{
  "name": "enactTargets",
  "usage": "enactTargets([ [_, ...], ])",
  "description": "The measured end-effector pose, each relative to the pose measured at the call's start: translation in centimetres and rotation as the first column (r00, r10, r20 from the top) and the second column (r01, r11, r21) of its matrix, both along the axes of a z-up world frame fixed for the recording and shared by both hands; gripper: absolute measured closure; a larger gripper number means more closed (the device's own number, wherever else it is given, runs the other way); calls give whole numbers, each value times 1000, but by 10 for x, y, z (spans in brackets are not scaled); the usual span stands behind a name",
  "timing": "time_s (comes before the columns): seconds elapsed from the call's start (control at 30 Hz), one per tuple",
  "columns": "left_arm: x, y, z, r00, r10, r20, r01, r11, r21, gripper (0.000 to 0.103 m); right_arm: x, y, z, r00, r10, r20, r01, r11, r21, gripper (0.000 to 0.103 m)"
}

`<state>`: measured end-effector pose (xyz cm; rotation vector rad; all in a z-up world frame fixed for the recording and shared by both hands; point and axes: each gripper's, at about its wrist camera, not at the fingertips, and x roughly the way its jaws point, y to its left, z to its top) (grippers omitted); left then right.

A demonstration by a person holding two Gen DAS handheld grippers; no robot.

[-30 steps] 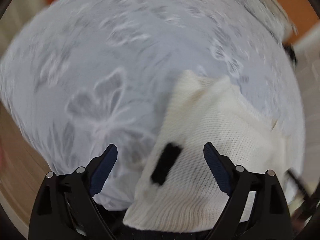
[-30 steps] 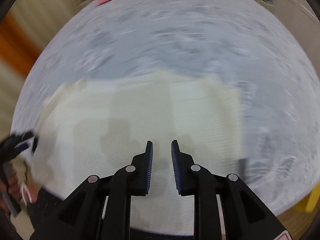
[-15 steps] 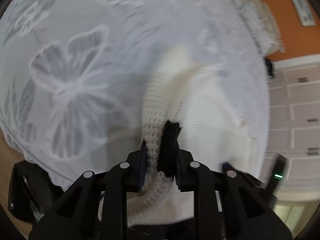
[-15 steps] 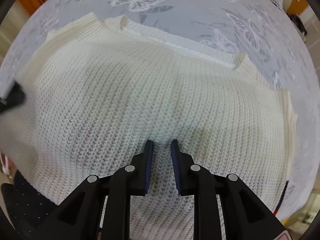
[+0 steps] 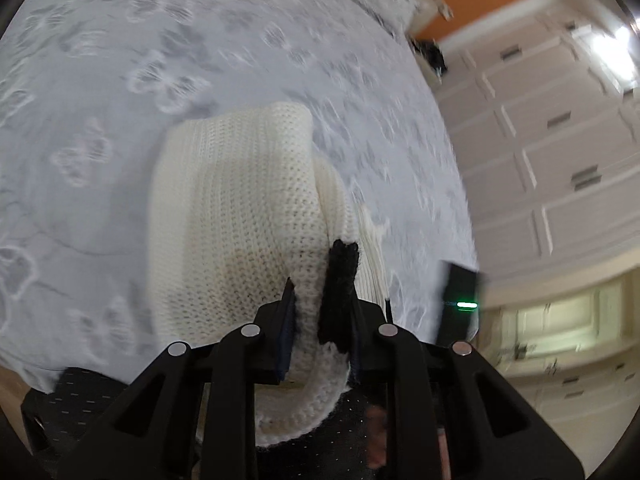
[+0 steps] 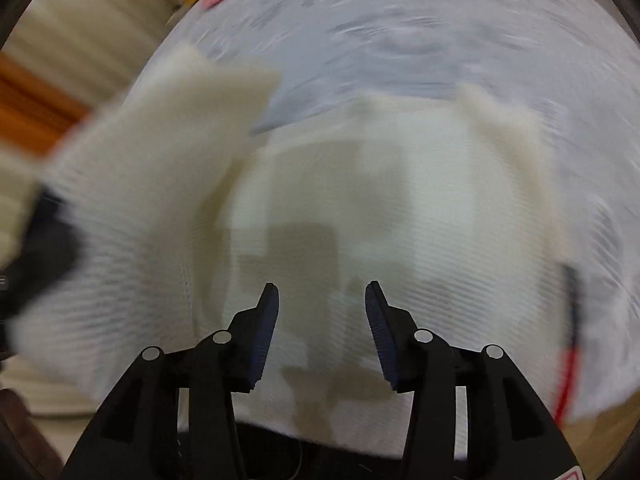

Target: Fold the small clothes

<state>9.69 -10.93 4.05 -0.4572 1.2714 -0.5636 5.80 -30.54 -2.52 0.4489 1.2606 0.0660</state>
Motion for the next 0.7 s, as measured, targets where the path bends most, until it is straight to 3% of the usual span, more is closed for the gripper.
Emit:
enactTargets([
  [0.07, -7, -19, -17, 999, -25, -24, 26, 998, 58, 74, -15, -25, 2, 999, -46, -10, 46, 999, -4, 58],
  [0.17, -20, -45, -34, 997, -61, -38, 68, 976, 207, 63, -38, -51, 3, 994, -104, -28, 104, 995, 5, 57],
  [0.27, -42, -46, -24, 995, -94, 21, 87, 972, 220, 37, -52, -69, 12, 992, -125, -13, 125, 991, 41, 49],
  [0.3, -53, -41, -16, 993, -98, 65, 80, 968, 236, 32, -53, -71, 14, 992, -123, -6, 123, 991, 59, 45],
  [0.43, -77, -12, 2, 985, -111, 135, 64, 948, 311, 26, -32, -60, 12, 996, -87, 3, 85, 986, 146, 37],
  [0.57, -89, 13, 7, 987, -79, 139, 23, 931, 363, 24, -5, -26, 0, 999, -11, -39, 18, 983, 181, 34],
  [0.7, -99, 36, 5, 991, -57, 117, 7, 921, 389, 24, 15, 0, -18, 994, -2, -108, 25, 976, 216, 33],
])
